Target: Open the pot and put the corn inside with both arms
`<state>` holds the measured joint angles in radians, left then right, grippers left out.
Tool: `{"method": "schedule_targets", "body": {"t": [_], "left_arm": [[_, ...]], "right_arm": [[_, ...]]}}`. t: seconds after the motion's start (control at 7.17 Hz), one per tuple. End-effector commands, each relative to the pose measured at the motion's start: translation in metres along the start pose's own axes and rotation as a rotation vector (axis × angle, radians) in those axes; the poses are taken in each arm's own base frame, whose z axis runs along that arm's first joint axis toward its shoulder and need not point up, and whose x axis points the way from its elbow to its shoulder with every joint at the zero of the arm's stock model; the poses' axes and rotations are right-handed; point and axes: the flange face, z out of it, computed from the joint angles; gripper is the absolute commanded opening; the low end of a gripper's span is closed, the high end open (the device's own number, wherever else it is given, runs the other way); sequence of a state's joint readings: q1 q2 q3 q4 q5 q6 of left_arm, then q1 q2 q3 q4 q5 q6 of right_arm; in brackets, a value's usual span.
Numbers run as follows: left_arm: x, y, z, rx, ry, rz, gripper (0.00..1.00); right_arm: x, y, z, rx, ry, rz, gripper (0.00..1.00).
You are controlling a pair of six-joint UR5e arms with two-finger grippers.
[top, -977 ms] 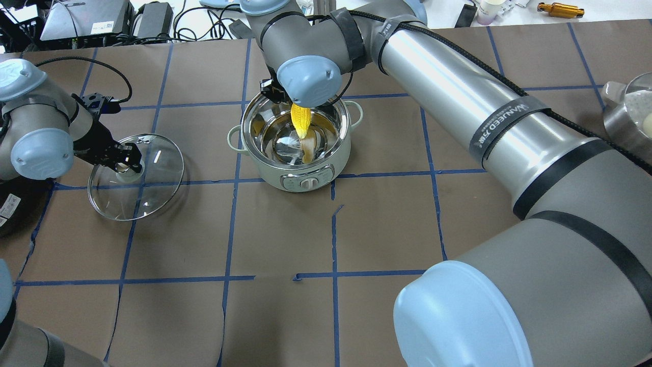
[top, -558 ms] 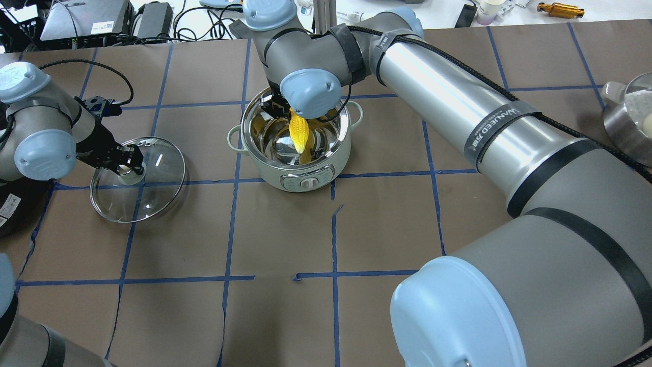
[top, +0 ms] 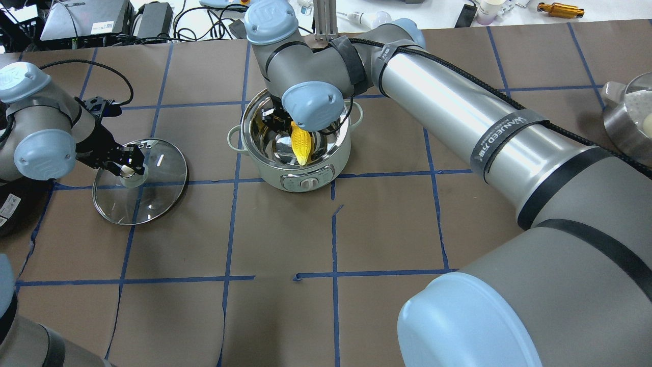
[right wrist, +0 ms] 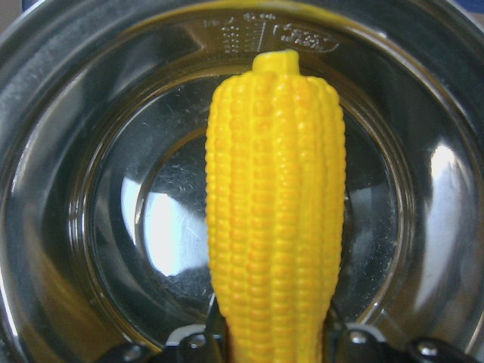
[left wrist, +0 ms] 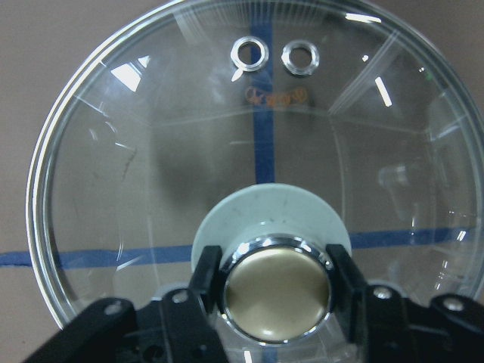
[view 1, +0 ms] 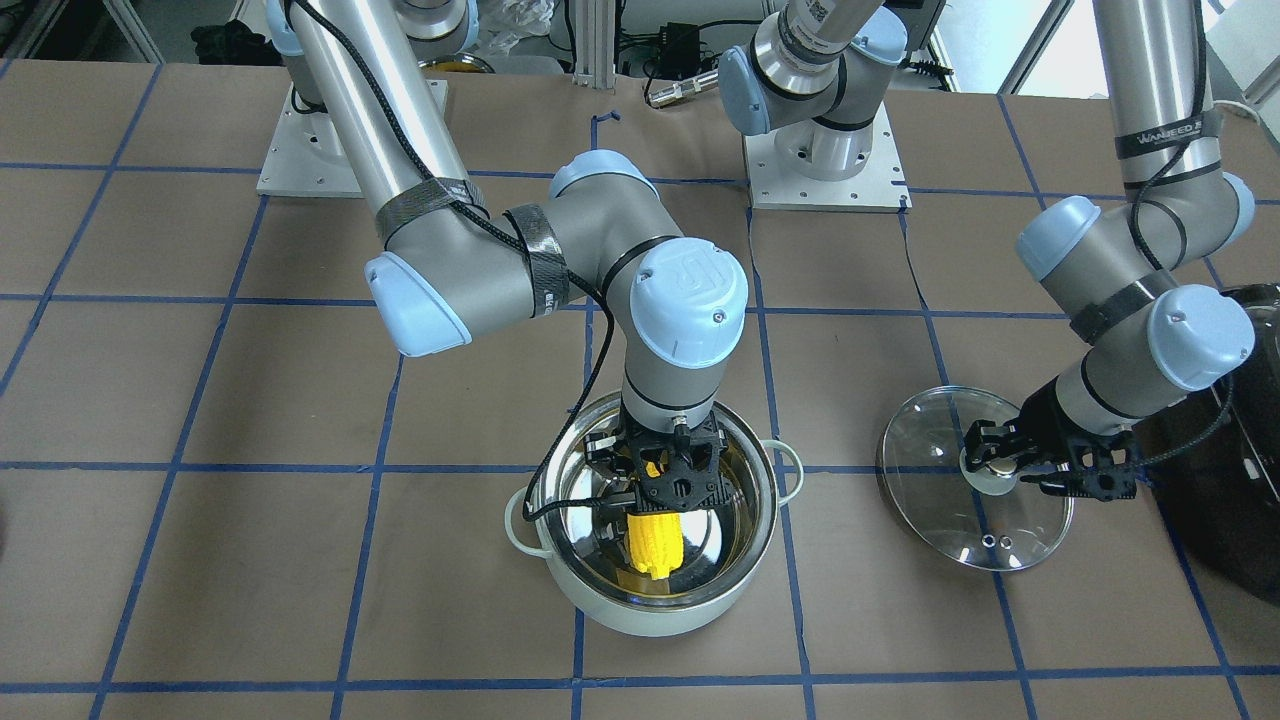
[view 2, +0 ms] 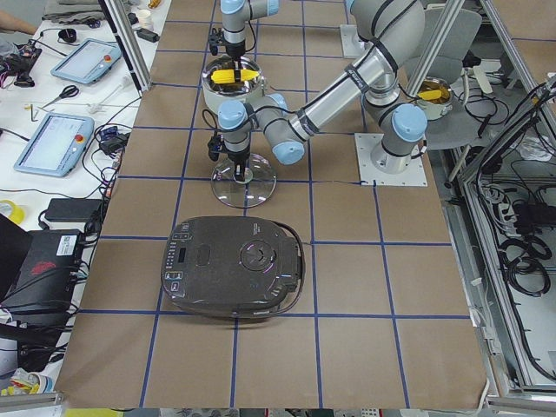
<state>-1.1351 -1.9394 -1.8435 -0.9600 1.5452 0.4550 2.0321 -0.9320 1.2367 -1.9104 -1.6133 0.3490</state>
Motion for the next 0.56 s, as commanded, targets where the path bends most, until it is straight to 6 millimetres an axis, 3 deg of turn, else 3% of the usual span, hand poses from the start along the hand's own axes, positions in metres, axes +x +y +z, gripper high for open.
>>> {"method": "schedule_targets", "body": {"t": [0.0, 0.28, 0.42], "left_arm": [[0.007, -0.003, -0.034, 0.007, -0.005, 0.004, 1.0], [0.039, 0.002, -0.14, -0.046, 0.021, -0.071, 1.0], [0.086, 0.005, -0.18, -0.025, 0.001, -0.069, 1.0]], "right_arm": [[0.004, 0.003, -0.027, 0.039, -0.006, 0.002, 1.0], [0.029, 0.007, -0.074, 0.089, -0.012, 0.032, 1.0], [0.065, 0.0, -0.102, 0.117, -0.022, 0.079, 1.0]]}}
